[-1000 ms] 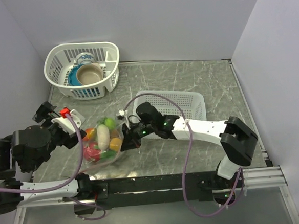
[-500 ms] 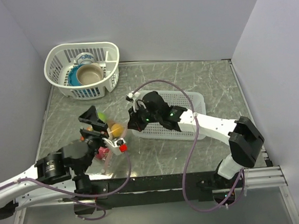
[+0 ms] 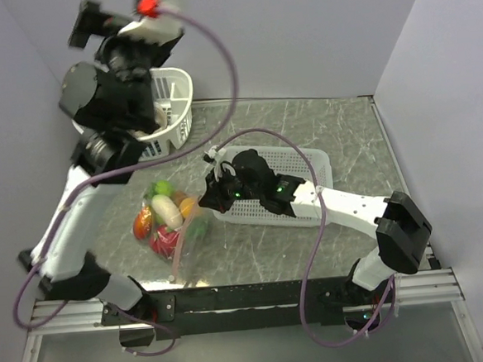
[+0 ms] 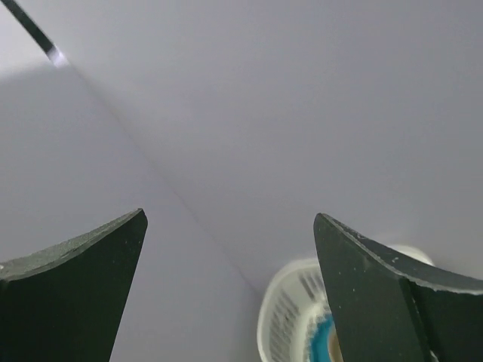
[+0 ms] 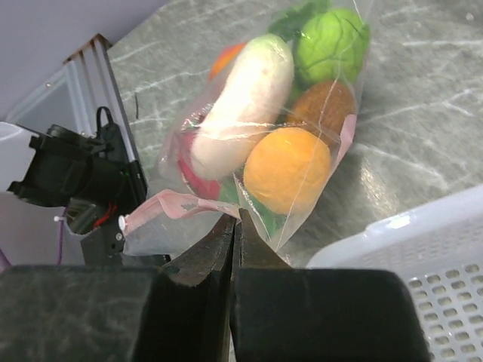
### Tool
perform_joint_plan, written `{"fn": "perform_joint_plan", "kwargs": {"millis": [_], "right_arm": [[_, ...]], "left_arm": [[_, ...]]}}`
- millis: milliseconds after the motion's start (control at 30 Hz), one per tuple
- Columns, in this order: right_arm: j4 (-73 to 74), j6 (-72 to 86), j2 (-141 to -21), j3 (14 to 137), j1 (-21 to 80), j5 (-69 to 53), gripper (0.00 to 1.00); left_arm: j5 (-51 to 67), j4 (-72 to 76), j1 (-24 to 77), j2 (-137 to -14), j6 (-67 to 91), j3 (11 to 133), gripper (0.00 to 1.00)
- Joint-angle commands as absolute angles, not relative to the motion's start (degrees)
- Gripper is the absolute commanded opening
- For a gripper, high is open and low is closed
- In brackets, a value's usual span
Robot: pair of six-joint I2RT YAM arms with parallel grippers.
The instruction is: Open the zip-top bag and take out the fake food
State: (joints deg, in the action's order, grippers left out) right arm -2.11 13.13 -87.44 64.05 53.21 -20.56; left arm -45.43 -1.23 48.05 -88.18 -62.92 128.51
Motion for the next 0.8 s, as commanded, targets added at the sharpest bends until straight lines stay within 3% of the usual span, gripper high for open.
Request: {"fn": "perform_joint_plan", "kwargs": {"millis": [0,100,200,367,533,633,767], "right_arm": [[-9.05,13.8,-83.59,63.63,53.96,-21.27,0.0],[-10.63,13.8,-82.53,62.49,53.96,-21.97,0.0],[-10.99,13.28,-81.92,61.26,53.88,-22.94,0.0],[-12.3,12.83,-80.34,57.4,53.88,-23.47,0.0],[-13.27,12.57,-80.24,55.72,53.88,-23.29,0.0],[-13.88,12.66,-80.6,55.46,53.88,-23.55,0.0],[-13.97,12.74,-82.17,55.98,53.79,-24.08,0.08]], "left_arm": [[-40.11,-14.5,40.09,-66.88,-25.09,101.67,0.99],[-32.89,-13.27,33.51,-56.64,-13.65,77.18,0.99],[-21.74,-13.97,22.18,-53.53,-6.34,65.35,0.99],[-1.43,-19.23,-3.66,-59.83,1.47,61.7,0.99],[32.98,-32.12,-21.49,-70.47,-5.17,64.86,0.96],[46.79,-39.62,-26.61,-74.7,-17.98,66.36,0.96],[54.74,-55.67,-27.95,-80.57,-39.92,66.09,0.99]]}}
